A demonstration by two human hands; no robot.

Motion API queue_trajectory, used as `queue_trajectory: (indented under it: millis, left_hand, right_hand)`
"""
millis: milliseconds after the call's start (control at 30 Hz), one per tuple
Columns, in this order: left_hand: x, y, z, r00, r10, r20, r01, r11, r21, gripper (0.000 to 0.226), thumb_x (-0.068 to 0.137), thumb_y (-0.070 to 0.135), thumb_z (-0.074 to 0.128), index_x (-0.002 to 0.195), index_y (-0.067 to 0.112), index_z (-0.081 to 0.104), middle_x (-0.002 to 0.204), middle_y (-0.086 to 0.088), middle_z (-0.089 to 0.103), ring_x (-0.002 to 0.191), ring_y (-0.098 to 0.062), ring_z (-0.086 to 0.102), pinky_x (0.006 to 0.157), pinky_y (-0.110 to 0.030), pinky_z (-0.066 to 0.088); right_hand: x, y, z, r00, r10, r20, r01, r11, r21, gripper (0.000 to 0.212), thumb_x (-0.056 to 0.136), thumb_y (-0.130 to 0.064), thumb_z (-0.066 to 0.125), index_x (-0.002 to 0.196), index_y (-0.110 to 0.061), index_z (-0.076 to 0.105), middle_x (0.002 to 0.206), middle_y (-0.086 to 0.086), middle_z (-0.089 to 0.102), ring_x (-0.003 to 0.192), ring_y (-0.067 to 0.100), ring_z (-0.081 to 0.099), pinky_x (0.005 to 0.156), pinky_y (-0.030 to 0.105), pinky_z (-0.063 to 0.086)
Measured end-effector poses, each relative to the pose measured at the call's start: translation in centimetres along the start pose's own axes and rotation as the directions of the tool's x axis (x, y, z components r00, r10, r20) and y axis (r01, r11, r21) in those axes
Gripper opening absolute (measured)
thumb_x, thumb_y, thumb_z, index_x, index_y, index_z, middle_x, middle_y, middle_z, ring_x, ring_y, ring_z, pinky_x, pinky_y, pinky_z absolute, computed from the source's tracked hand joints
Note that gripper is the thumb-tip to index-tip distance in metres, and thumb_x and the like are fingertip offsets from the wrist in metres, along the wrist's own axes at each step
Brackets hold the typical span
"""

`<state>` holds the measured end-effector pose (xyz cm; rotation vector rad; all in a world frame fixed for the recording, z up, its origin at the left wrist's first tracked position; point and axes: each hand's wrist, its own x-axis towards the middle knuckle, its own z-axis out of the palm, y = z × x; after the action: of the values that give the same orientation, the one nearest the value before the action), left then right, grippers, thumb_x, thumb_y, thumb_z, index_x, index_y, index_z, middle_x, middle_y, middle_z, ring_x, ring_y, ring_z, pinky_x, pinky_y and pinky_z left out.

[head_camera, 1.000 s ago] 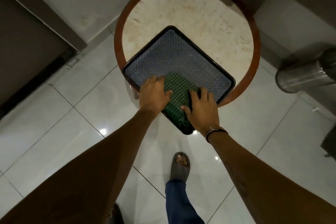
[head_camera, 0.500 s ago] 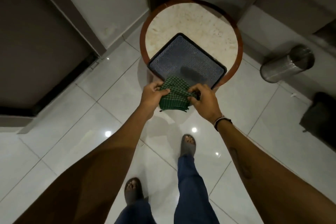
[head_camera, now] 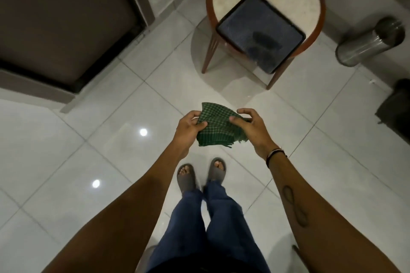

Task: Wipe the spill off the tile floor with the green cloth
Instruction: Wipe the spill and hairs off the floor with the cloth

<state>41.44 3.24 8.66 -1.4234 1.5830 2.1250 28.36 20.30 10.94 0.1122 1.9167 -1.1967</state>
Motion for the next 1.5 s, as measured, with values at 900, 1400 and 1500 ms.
queue_trajectory:
  millis: [900, 1400, 1500]
  left_hand:
    - [32.0, -48.5, -0.8, 0.991, -0.085, -0.106, 0.121, 0.907, 0.403, 0.025, 0.103, 0.018, 0.069, 0.126, 0.008, 0.065, 0.129, -0.016, 0.074, 0.121, -0.032, 0.071, 0.088, -0.037, 0.064]
    - [42.6, -59.5, -7.6, 0.948, 0.300, 0.104, -0.177, 0.227, 0.958, 0.080, 0.113, 0.050, 0.034, 0.173, 0.013, -0.003, 0.182, -0.012, -0.014, 0.169, -0.030, -0.012, 0.137, -0.052, 0.004]
    - [42.5, -60.2, -9.0, 0.936, 0.329, 0.128, -0.207, 0.218, 0.954, 0.084, 0.112, 0.054, 0.036, 0.173, 0.012, -0.004, 0.182, -0.010, -0.011, 0.169, -0.027, -0.010, 0.138, -0.050, 0.008]
  right_hand:
    - [31.5, 47.8, 10.2, 0.994, -0.103, 0.042, 0.108, 0.806, -0.582, 0.033, 0.106, -0.021, 0.069, 0.136, -0.009, 0.067, 0.133, 0.013, 0.073, 0.120, 0.028, 0.069, 0.111, 0.050, 0.056]
    - [41.9, 59.7, 23.0, 0.859, -0.388, 0.332, 0.397, 0.098, -0.912, 0.084, 0.112, -0.054, 0.032, 0.173, -0.004, 0.005, 0.182, 0.023, 0.001, 0.171, 0.039, 0.004, 0.139, 0.059, 0.011]
    - [41.3, 61.2, 18.6, 0.793, -0.386, 0.471, 0.494, -0.042, -0.868, 0.087, 0.110, -0.061, 0.035, 0.174, -0.009, 0.008, 0.184, 0.014, 0.005, 0.172, 0.032, 0.008, 0.139, 0.055, 0.016]
